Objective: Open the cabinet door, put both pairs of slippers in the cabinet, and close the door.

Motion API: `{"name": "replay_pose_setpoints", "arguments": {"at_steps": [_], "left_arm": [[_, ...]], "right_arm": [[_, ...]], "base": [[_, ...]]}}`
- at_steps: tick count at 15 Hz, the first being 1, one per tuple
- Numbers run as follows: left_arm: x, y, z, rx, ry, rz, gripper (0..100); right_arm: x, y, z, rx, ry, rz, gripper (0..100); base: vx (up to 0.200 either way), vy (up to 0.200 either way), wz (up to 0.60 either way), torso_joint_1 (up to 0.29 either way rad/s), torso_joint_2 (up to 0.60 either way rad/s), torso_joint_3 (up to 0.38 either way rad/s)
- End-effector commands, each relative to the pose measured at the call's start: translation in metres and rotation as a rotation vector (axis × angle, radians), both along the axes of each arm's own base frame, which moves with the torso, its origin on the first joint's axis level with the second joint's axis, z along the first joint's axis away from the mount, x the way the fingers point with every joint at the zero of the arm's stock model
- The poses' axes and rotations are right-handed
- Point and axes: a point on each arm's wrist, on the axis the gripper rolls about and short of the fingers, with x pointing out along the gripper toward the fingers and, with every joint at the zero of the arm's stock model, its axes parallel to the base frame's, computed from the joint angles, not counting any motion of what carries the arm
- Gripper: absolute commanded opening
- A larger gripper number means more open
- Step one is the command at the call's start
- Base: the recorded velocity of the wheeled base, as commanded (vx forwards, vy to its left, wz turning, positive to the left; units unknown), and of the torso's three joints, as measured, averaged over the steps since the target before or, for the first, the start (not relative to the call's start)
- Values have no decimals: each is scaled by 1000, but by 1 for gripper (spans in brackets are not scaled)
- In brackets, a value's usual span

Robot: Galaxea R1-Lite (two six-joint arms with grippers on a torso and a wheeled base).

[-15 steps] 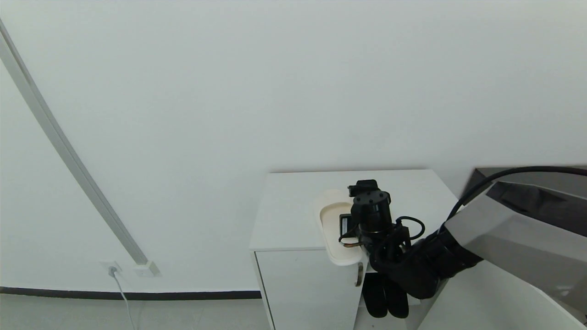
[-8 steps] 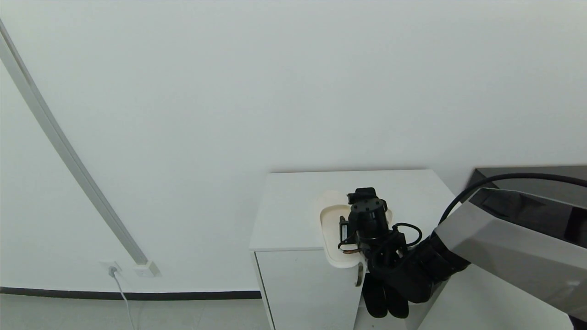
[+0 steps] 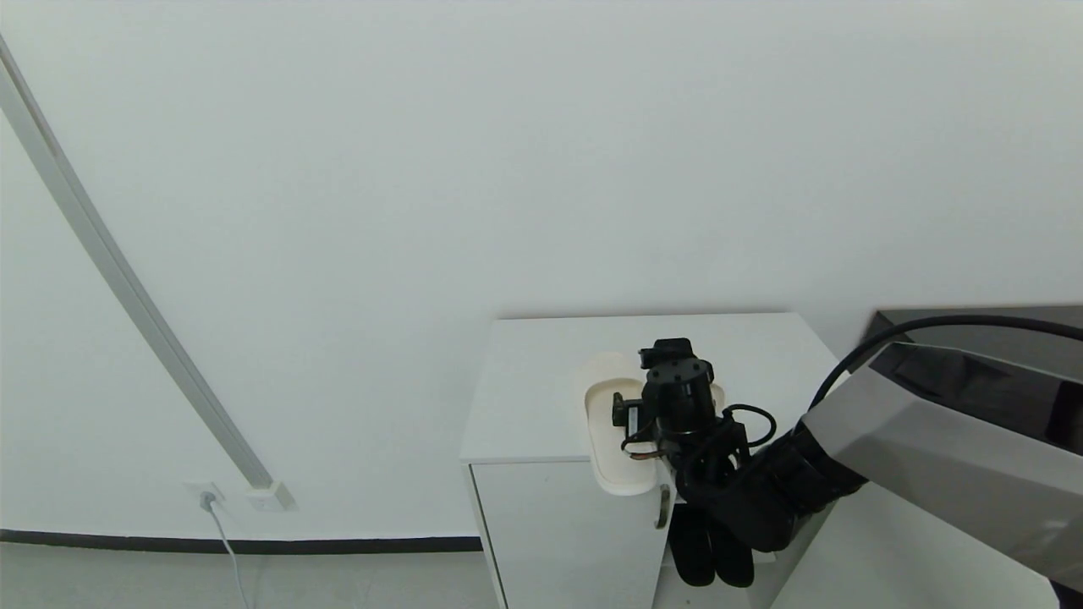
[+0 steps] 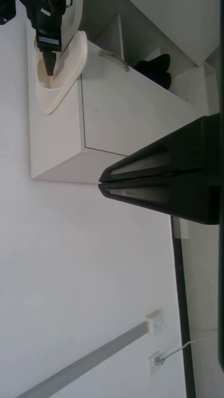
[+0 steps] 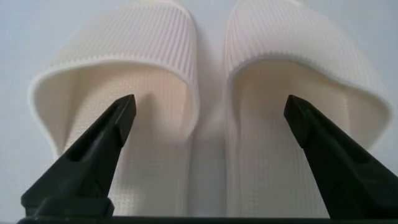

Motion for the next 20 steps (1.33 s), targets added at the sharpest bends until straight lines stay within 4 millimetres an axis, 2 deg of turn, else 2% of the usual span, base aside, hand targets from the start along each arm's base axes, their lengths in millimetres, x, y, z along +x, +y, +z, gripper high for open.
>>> {"name": "replay_pose_setpoints", "arguments": {"at_steps": [1, 6, 8, 9, 14, 16, 18, 20], "left_arm": [[0, 0, 0, 0, 1, 0, 0], [0, 0, 0, 0, 1, 0, 0], [0, 0, 0, -2, 2, 0, 0], [0, 0, 0, -2, 2, 0, 0], [0, 0, 0, -2, 3, 0, 0], [0, 0, 0, -2, 2, 0, 0], [0, 0, 0, -2, 2, 0, 0], [0, 0, 0, -2, 2, 0, 0]], "right_arm": [[8, 3, 0, 7, -15, -3, 100], [31, 2, -14, -17, -23, -24, 100], [34, 3, -16, -14, -26, -24, 100], [35, 3, -15, -12, -29, -24, 0], [33, 4, -10, -2, -43, -21, 0], [23, 4, 7, 11, -70, 15, 0], [-4, -3, 32, 25, -76, 136, 0], [-46, -14, 57, 38, -63, 265, 0]], "base": [[0, 0, 0, 0, 0, 0], [0, 0, 0, 0, 0, 0], [0, 0, 0, 0, 0, 0], [0, 0, 0, 0, 0, 0], [0, 0, 0, 0, 0, 0], [0, 0, 0, 0, 0, 0], [0, 0, 0, 0, 0, 0], [0, 0, 0, 0, 0, 0]]}}
